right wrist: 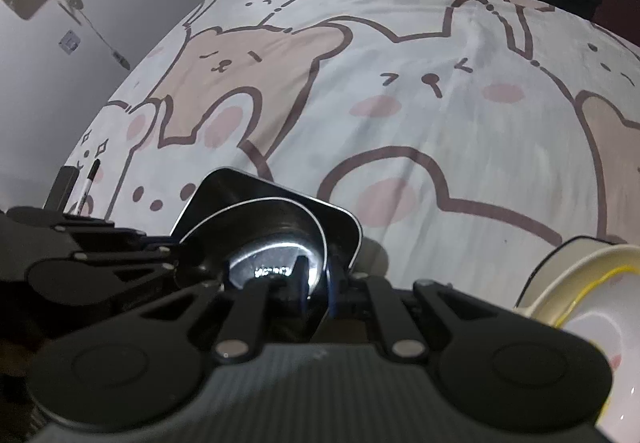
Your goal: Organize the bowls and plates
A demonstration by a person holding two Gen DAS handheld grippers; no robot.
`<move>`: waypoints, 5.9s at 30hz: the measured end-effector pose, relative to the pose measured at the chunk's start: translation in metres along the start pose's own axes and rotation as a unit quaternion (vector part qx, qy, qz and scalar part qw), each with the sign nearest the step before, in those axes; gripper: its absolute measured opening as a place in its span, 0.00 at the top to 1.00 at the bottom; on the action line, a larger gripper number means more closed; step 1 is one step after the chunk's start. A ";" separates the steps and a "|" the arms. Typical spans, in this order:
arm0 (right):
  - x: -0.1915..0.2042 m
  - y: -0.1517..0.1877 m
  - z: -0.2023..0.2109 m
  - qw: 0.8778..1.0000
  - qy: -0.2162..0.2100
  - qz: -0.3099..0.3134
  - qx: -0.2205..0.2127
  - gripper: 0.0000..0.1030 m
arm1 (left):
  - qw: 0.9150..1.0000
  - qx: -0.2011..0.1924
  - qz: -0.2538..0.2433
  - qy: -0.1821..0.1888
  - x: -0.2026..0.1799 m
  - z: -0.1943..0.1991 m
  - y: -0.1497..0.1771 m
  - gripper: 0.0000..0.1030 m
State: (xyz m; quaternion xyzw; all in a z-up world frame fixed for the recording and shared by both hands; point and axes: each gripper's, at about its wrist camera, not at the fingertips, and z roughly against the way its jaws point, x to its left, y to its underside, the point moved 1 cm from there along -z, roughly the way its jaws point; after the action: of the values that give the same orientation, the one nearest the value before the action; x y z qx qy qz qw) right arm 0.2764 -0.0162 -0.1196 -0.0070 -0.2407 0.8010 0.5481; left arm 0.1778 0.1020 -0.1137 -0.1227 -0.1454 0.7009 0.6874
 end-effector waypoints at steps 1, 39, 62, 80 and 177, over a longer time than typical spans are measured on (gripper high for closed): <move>0.000 0.000 0.000 1.000 0.000 0.001 -0.001 0.87 | 1.000 0.000 0.000 0.002 0.000 0.000 0.000 0.95; -0.021 0.034 0.006 0.996 -0.019 -0.080 0.036 0.45 | 0.998 -0.039 0.027 0.041 0.057 0.015 -0.021 0.01; -0.015 0.019 -0.013 0.994 -0.007 -0.108 0.036 0.68 | 0.996 -0.026 0.006 0.087 0.055 0.002 -0.030 0.56; -0.023 0.020 -0.014 0.987 -0.032 -0.157 0.025 0.87 | 0.995 0.022 -0.033 0.087 0.037 -0.011 -0.024 0.91; -0.206 0.109 0.157 0.970 0.080 -0.199 -0.118 0.94 | 0.981 -0.016 -0.049 0.187 -0.201 0.042 -0.024 0.94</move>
State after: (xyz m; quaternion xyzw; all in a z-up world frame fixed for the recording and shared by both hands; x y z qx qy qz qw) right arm 0.2198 -0.2883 -0.0758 -0.0877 -0.2856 0.6388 0.7090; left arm 0.1893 -0.0998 -0.0709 -0.2555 -0.0309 0.6284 0.7341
